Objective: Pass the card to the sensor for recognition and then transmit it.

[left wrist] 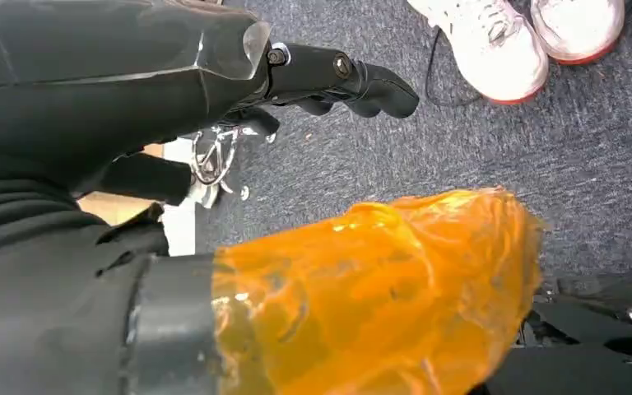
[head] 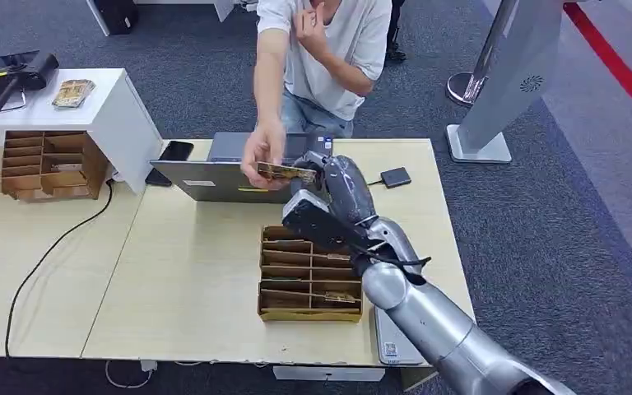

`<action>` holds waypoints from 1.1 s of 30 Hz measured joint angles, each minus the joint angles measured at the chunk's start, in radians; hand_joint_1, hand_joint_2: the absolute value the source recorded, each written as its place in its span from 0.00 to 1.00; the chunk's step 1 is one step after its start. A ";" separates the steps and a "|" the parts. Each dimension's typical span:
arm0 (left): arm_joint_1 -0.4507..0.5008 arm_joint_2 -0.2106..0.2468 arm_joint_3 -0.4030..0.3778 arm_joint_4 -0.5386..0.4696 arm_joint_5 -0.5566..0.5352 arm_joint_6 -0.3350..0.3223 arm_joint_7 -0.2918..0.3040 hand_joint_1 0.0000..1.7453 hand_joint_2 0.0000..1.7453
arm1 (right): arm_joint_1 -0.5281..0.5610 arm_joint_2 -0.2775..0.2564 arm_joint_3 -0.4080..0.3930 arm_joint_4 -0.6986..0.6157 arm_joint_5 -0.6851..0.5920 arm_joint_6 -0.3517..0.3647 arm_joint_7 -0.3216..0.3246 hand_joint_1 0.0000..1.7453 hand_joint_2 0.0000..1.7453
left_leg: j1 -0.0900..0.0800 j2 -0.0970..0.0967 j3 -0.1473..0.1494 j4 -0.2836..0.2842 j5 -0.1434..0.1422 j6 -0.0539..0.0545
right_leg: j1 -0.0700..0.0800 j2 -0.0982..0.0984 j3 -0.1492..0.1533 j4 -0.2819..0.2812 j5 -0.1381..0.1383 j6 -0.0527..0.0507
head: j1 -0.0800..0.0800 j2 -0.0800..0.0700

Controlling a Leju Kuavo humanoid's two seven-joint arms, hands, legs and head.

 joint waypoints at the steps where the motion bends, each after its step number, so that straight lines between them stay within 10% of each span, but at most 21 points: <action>1: 0.000 0.000 0.000 0.000 0.000 0.000 0.000 0.00 0.00 | -0.005 0.005 0.003 0.005 0.000 0.005 0.002 1.00 1.00 | 0.000 0.000 0.000 0.000 0.000 0.000 | 0.000 0.000 0.000 0.000 0.000 0.000 | 0.000 0.000; 6: 0.000 0.000 0.000 0.000 -0.002 0.000 0.000 0.00 0.00 | -0.019 0.027 0.022 0.023 0.001 0.013 0.007 1.00 1.00 | 0.000 0.000 0.000 0.000 0.000 0.000 | 0.000 0.000 0.000 0.000 0.000 0.000 | 0.000 0.000; 9: 0.000 0.000 0.000 0.000 -0.002 0.000 0.000 0.00 0.00 | -0.022 0.036 0.027 0.031 0.001 0.015 0.009 0.89 1.00 | 0.000 0.000 0.000 0.000 0.000 0.000 | 0.000 0.000 0.000 0.000 0.000 0.000 | 0.000 0.000; 10: 0.000 0.000 0.000 0.000 -0.002 0.000 0.000 0.00 0.00 | -0.022 0.037 0.028 0.034 0.001 0.016 0.009 0.69 1.00 | 0.000 0.000 0.000 0.000 0.000 0.000 | 0.000 0.000 0.000 0.000 0.000 0.000 | 0.000 0.000; 13: 0.000 0.000 0.000 0.000 -0.001 0.000 0.000 0.00 0.00 | -0.023 0.041 0.034 0.040 0.001 0.017 0.011 0.71 1.00 | 0.000 0.000 0.000 0.000 0.000 0.000 | 0.000 0.000 0.000 0.000 0.000 0.000 | 0.000 0.000; 15: 0.000 0.000 0.000 0.000 0.000 0.000 0.000 0.00 0.00 | -0.023 0.041 0.040 0.044 0.001 0.019 0.013 0.52 1.00 | 0.000 0.000 0.000 0.000 0.000 0.000 | 0.000 0.000 0.000 0.000 0.000 0.000 | 0.000 0.000; 16: 0.000 0.000 0.000 0.000 0.001 0.000 0.000 0.00 0.00 | -0.023 0.042 0.042 0.044 0.001 0.019 0.013 0.14 1.00 | 0.000 0.000 0.000 0.000 0.000 0.000 | 0.000 0.000 0.000 0.000 0.000 0.000 | 0.000 0.000; 17: 0.000 0.000 0.000 0.000 0.001 0.000 0.000 0.00 0.00 | -0.023 0.042 0.044 0.046 0.001 0.019 0.013 0.01 1.00 | 0.000 0.000 0.000 0.000 0.000 0.000 | 0.000 0.000 0.000 0.000 0.000 0.000 | 0.000 0.000; 33: 0.000 0.000 0.000 0.000 0.009 0.003 0.000 0.00 0.00 | -0.027 0.047 0.061 0.051 -0.002 -0.002 0.015 0.00 1.00 | 0.000 0.000 0.000 0.000 0.000 0.000 | 0.000 0.000 0.000 0.000 0.000 0.000 | 0.000 0.000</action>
